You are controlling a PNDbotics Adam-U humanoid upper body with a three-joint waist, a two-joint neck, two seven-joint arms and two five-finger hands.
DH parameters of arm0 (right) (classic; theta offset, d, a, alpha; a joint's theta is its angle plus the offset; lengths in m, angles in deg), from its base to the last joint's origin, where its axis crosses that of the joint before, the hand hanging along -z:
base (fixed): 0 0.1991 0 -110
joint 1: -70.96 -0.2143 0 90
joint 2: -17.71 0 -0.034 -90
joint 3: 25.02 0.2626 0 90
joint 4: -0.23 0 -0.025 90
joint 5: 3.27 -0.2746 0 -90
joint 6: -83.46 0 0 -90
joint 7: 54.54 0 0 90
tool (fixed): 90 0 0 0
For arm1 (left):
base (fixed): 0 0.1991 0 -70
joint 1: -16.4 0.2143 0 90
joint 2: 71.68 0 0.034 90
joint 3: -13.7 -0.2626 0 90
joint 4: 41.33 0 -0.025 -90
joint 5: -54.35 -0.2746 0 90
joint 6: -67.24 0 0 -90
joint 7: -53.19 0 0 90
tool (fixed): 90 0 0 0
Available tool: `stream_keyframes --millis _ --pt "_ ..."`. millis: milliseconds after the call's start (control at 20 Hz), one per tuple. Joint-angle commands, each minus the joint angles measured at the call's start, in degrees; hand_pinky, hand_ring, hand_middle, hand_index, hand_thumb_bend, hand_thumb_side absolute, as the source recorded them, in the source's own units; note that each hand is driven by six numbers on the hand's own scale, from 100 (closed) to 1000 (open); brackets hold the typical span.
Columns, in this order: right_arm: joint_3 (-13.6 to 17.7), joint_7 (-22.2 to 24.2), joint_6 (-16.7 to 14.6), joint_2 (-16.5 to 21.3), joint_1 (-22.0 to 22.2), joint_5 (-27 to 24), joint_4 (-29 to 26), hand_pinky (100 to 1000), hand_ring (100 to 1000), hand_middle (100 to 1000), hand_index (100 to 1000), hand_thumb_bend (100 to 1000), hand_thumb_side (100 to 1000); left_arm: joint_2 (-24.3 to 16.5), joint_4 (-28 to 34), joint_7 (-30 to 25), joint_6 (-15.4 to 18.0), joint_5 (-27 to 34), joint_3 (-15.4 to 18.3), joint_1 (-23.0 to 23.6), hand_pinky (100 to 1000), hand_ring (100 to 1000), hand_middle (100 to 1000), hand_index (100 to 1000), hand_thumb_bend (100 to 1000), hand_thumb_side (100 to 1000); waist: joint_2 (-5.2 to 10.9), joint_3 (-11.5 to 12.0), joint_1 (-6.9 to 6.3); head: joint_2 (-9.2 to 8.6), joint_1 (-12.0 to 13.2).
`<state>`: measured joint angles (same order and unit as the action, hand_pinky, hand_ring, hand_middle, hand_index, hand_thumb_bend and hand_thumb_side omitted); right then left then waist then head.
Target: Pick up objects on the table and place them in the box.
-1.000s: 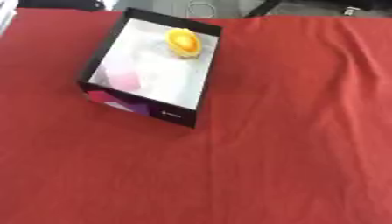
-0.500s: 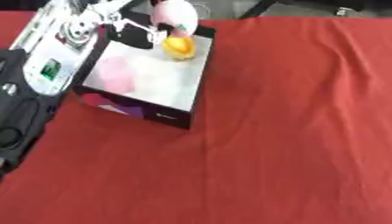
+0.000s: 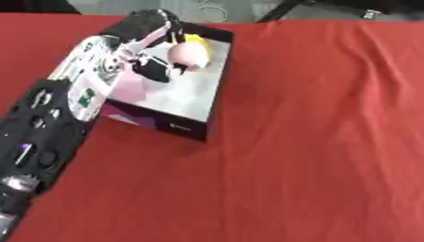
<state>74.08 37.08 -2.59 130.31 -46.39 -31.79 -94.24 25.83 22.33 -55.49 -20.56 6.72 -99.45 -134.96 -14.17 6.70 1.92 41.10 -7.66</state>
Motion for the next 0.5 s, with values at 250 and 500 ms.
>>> stream_keyframes --millis 250,500 --pt "0.4 0.0 0.0 1.2 -0.4 0.0 -0.6 991 827 719 823 268 360 -0.2 -0.2 0.3 -0.1 -1.0 0.5 -0.3 794 700 676 670 297 146 1.36 -0.2 0.76 -0.53 -0.1" --pt "0.4 0.1 -0.1 1.2 -0.1 0.1 -0.5 992 827 720 823 264 365 -0.6 0.3 0.4 -0.1 -1.5 1.0 -0.2 874 806 804 894 641 498 1.33 -0.1 0.78 -0.29 -0.1"
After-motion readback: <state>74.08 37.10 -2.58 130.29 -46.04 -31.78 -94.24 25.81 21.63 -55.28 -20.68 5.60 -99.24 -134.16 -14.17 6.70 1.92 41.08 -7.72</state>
